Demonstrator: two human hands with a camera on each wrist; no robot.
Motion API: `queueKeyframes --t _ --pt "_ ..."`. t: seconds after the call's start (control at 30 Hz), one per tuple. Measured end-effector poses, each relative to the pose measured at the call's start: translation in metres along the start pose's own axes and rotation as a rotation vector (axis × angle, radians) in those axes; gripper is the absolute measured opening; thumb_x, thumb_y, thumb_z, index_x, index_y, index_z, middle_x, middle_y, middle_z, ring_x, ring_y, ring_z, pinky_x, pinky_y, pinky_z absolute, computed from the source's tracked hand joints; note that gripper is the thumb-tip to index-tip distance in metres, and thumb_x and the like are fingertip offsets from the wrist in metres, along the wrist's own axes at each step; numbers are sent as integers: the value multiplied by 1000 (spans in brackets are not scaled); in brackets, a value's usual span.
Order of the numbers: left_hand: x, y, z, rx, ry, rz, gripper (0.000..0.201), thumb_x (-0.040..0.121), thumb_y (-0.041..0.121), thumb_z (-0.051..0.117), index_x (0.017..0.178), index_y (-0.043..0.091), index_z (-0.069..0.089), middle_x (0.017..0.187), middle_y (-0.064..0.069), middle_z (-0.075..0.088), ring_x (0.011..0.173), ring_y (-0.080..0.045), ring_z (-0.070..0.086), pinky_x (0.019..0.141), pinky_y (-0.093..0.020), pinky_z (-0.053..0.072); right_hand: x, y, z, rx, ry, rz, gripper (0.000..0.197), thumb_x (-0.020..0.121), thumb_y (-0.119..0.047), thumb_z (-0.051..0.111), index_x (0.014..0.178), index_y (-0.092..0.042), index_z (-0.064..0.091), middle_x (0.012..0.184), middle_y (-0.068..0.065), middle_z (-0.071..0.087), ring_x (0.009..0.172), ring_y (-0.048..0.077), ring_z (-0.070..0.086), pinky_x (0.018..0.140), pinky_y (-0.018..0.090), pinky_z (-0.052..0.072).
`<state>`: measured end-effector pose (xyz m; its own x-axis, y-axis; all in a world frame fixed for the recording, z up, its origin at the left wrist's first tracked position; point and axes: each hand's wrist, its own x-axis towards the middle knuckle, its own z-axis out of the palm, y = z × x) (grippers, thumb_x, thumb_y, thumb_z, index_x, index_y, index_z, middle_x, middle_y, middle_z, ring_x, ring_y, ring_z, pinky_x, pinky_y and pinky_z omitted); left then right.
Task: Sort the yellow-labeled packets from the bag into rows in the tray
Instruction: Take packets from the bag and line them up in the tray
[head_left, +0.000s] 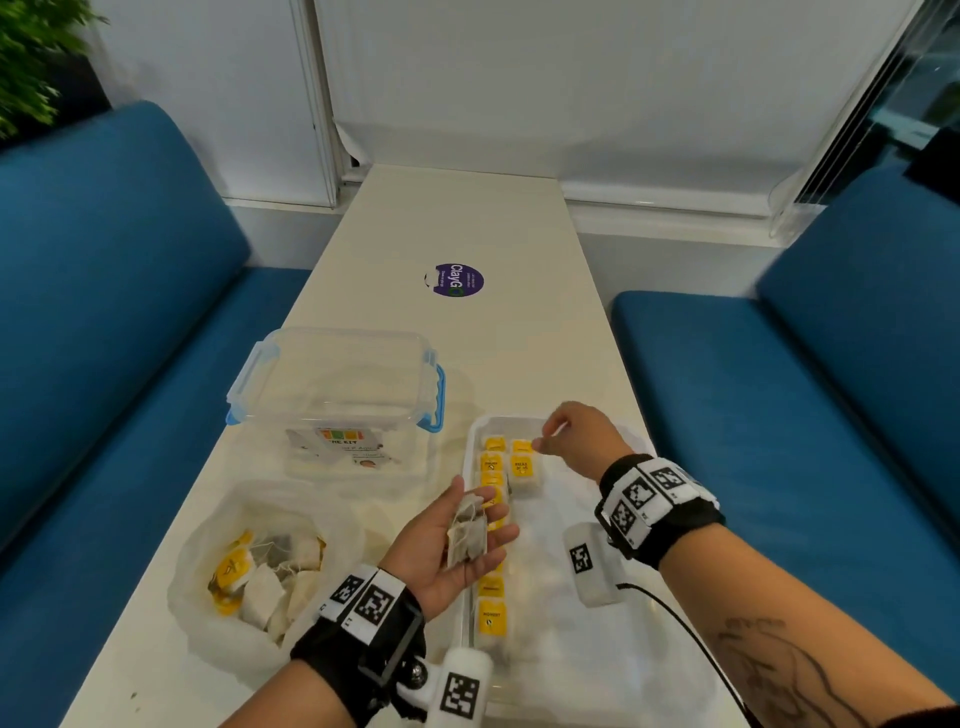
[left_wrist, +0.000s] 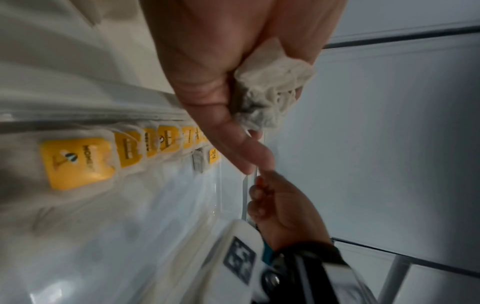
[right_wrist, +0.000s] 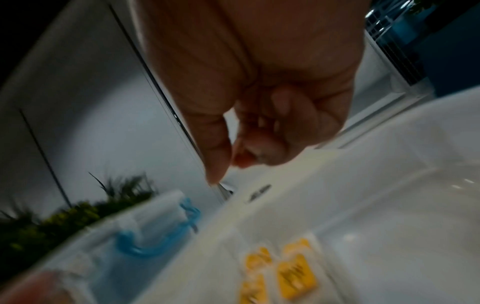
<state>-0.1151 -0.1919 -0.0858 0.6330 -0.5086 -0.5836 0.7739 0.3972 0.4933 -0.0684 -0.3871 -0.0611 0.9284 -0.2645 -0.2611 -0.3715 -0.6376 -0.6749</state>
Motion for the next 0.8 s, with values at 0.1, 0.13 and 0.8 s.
queueKeyframes --t 0.1,0.13,0.8 --pt "0 1 3 -56 -32 -15 49 93 49 38 105 7 62 96 -15 67 69 -27 72 45 -27 55 -42 -26 -13 106 -271 -216 23 77 2 69 74 -18 61 66 -1 55 59 9 49 55 12 43" --pt "0 0 4 -61 -36 -18 51 93 51 37 103 8 63 95 -14 67 68 -27 72 44 -27 55 -54 -32 -14 111 -332 -267 24 76 4 69 75 -19 63 68 0 57 61 9 51 60 15 45" --pt "-10 -11 9 -183 4 59 37 99 32 38 98 1 59 73 -15 71 61 -20 71 56 -28 58 -127 -43 48 -303 10 -284 12 80 -25 55 78 -13 55 77 0 54 74 20 53 57 27 36"
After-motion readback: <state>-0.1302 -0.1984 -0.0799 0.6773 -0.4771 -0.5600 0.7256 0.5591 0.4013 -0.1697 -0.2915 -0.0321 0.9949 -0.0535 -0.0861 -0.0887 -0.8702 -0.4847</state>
